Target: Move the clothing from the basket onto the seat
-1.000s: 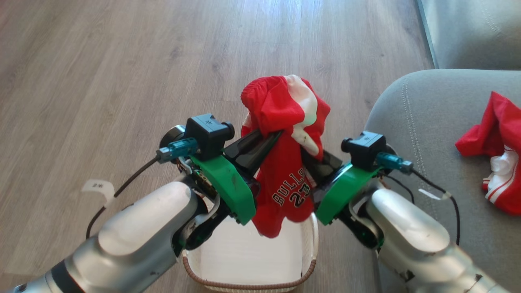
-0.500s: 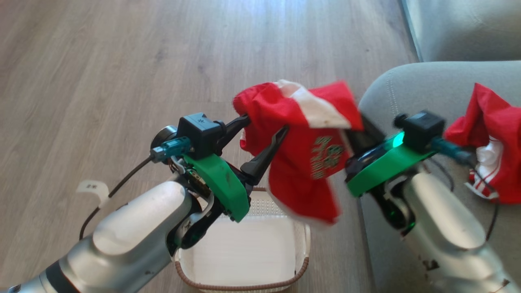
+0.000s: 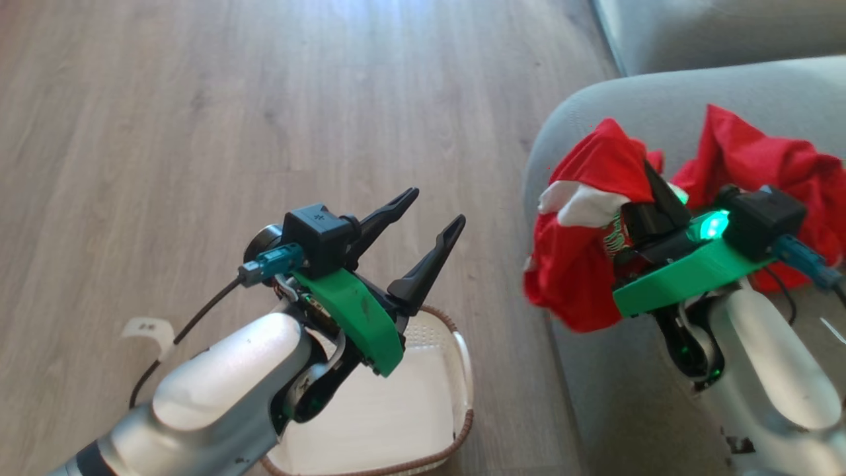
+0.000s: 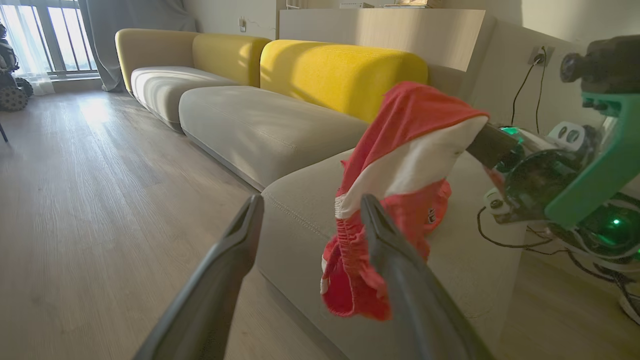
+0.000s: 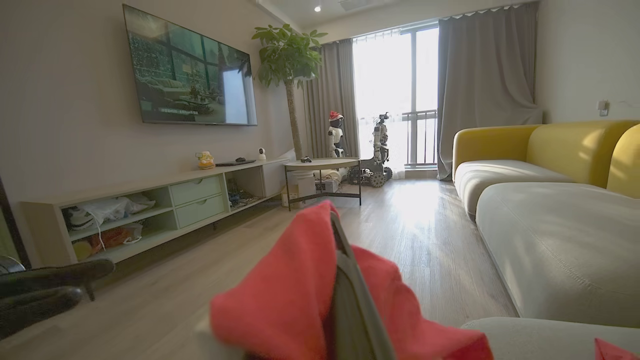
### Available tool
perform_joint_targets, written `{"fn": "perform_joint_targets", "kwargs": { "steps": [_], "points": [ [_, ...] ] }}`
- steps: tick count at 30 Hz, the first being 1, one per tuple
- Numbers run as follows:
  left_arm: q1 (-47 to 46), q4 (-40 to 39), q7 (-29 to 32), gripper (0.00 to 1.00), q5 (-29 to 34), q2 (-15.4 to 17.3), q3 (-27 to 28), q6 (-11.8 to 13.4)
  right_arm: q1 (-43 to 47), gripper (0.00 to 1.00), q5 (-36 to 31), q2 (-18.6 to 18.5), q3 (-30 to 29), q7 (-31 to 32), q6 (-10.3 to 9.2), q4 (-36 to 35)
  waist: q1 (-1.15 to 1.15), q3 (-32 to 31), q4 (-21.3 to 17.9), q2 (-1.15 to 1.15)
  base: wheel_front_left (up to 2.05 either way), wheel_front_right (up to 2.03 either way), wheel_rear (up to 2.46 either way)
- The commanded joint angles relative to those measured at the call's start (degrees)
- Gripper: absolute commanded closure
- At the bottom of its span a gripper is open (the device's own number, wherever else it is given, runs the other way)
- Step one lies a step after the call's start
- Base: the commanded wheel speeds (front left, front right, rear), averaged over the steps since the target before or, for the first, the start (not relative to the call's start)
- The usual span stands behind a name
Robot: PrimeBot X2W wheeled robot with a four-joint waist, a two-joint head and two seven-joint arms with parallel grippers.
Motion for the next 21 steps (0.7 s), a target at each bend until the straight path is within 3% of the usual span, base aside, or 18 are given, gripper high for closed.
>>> {"fn": "perform_joint_targets", "kwargs": {
  "steps": [1,21],
  "points": [
    [-2.57,-1.38,-0.60,0.00,0.42,1.39,2.84,0.26,-0.85,1.00,-0.27,-0.65,0.24,-0.36,-0.01,-3.03,0.00,0.29,-1.56,0.00,0.00,0.00,0.00],
    [-3.01,-0.55,-2.17,0.00,2.37,1.74,1.84,0.54,6.92,1.00,0.00,-4.95,-7.52,-0.36,-0.01,-18.65,0.00,2.15,-15.18,0.00,0.00,0.00,0.00]
  ]
}}
